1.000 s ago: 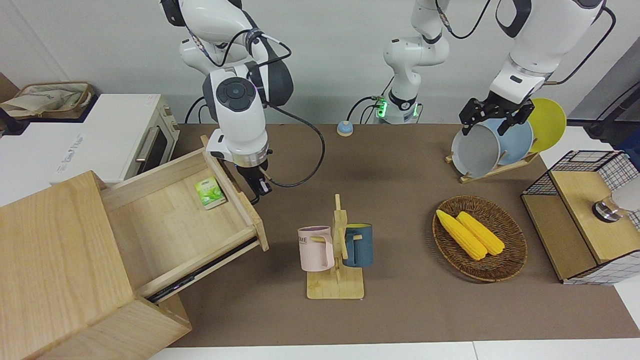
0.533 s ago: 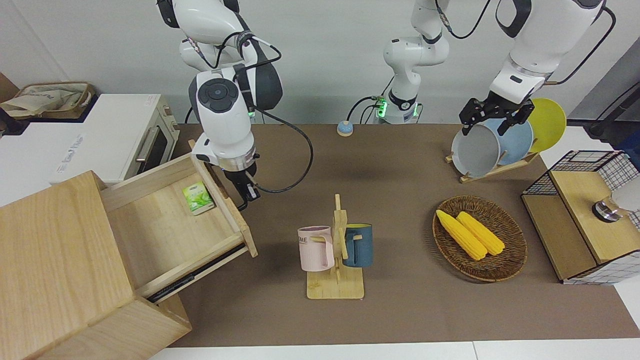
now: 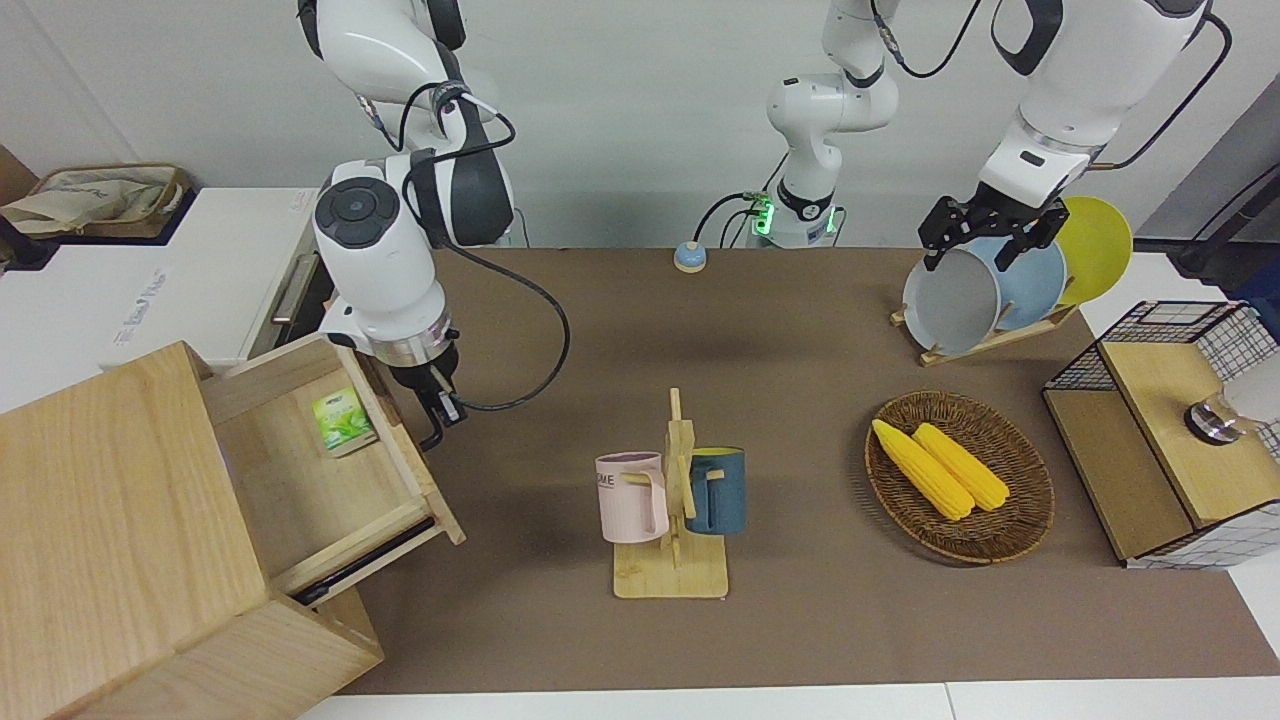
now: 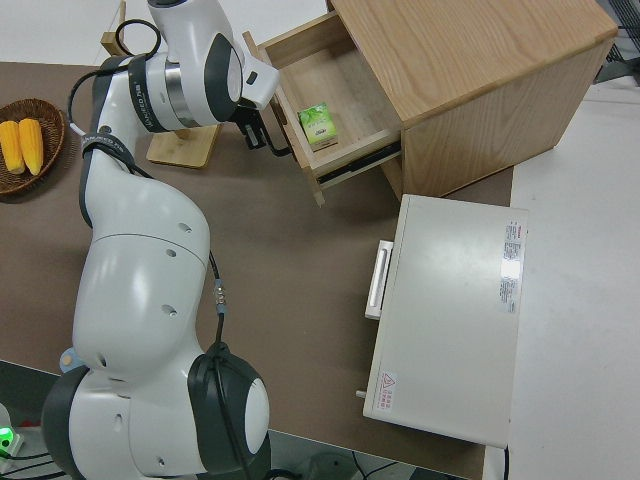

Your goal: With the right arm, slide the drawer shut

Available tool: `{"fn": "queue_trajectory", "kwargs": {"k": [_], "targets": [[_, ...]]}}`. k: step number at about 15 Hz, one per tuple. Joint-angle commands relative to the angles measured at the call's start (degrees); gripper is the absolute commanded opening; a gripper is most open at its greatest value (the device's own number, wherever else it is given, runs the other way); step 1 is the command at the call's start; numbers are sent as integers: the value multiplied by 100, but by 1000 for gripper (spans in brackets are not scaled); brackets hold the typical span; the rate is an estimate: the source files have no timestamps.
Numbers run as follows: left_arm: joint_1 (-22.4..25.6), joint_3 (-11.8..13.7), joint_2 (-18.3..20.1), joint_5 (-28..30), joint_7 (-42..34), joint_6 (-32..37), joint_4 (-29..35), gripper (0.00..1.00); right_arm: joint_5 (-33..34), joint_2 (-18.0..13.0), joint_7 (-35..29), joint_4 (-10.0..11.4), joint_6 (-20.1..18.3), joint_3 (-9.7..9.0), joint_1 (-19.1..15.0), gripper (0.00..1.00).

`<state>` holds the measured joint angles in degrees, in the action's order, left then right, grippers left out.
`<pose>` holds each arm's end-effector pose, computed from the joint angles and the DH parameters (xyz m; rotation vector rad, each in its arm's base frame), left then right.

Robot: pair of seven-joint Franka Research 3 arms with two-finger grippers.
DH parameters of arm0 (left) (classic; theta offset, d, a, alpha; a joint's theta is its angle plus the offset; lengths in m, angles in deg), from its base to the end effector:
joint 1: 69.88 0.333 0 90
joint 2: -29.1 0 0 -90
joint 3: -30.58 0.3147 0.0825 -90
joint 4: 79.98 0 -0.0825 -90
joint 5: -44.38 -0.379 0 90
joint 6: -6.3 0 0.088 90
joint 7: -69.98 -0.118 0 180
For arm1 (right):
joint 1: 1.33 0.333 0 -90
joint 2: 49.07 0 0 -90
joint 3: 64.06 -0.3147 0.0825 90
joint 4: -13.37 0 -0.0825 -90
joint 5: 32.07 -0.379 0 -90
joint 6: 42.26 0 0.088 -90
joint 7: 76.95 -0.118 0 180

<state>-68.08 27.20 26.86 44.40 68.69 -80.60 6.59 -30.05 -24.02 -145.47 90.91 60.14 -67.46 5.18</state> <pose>0.5557 -0.0147 0.6138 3.1376 -0.0786 -0.0522 0.6749 0.1073 0.4632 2.7334 -1.5305 0.0061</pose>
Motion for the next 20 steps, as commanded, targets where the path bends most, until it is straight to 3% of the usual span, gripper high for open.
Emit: {"fn": "queue_trajectory", "kwargs": {"k": [1,8,16,20], "targets": [[31,-40,-65,-98,-56,113,-149,993,96,228,496,-274,60,-99,-325,0],[31,-40,-65,-98,-56,113,-140,993,571,299,998,-310,192,-170,-686,0],[31,-40,-65,-98,-56,113,-140,993,554,439,1498,-696,438,-179,-1082,0],[31,-40,-65,-98,-56,113,-140,993,527,501,1517,-714,605,-196,-1275,0]]}}
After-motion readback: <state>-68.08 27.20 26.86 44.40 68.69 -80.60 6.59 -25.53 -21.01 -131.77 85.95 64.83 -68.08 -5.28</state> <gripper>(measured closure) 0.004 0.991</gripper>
